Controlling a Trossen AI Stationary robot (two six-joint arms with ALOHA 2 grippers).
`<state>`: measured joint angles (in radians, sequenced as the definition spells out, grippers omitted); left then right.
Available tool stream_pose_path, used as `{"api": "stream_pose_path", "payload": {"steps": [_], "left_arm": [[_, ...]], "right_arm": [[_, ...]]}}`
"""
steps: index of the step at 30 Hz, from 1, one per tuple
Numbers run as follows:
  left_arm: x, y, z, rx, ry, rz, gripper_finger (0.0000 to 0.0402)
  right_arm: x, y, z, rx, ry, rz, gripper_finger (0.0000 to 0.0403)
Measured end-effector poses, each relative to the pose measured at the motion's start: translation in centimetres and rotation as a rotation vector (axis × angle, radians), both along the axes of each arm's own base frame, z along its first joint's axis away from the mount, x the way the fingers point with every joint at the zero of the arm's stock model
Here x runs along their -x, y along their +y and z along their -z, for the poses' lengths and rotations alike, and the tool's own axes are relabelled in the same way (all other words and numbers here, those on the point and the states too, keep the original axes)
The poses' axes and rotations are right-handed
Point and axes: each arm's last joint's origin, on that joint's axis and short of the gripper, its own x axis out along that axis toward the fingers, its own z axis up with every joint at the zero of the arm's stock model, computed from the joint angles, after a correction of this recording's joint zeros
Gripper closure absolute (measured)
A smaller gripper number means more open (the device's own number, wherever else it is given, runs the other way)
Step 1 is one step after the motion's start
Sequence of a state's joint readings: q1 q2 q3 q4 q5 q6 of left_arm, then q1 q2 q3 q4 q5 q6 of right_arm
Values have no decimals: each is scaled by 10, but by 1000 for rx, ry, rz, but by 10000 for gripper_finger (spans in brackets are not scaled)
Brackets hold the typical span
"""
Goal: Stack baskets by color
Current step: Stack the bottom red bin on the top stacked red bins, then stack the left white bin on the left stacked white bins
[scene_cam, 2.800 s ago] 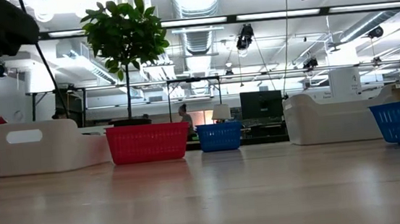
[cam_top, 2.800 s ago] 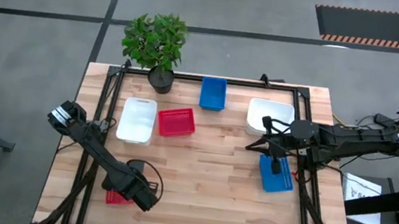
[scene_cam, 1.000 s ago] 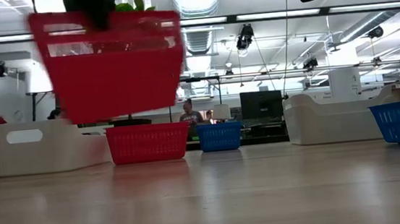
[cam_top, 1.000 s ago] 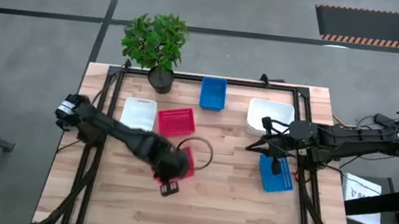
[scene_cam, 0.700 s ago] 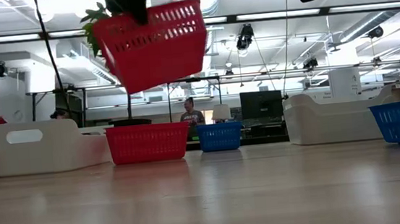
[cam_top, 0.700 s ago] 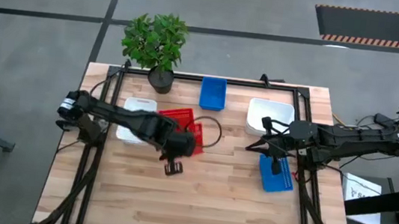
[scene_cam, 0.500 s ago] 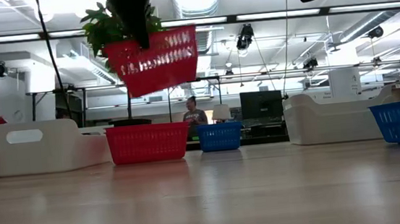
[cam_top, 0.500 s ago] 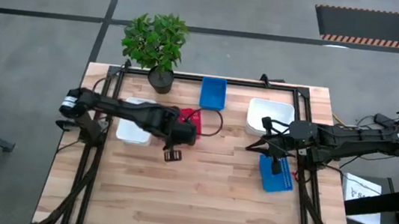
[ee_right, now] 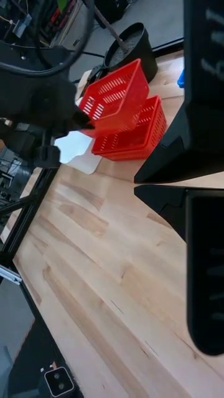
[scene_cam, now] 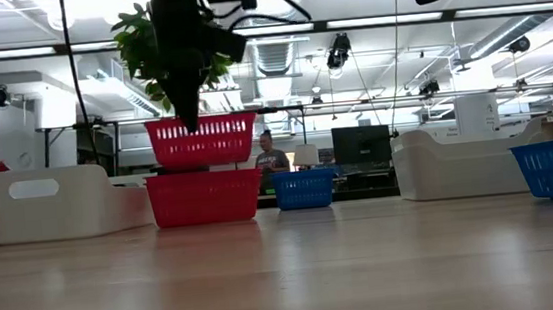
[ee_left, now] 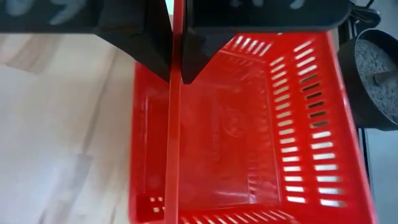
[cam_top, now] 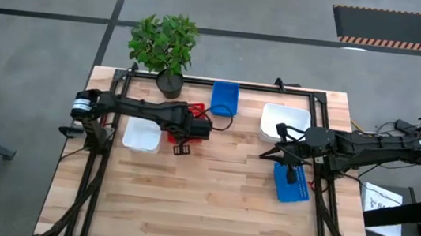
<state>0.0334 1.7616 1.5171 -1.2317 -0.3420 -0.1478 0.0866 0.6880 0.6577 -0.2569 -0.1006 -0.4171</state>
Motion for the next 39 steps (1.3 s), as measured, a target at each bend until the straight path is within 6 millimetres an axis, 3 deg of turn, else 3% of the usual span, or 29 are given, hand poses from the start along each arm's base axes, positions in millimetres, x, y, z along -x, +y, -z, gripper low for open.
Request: {"api": "stream_pose_path", "payload": {"steps": [25, 39], "left_arm": [[-11, -1, 19, 52, 18, -23, 399], [-10, -3, 15, 51, -8, -17, 295]], "right_arm": [[0, -1, 1, -2, 12, 37, 394], [1, -1, 2, -1, 21, 38, 394]]}}
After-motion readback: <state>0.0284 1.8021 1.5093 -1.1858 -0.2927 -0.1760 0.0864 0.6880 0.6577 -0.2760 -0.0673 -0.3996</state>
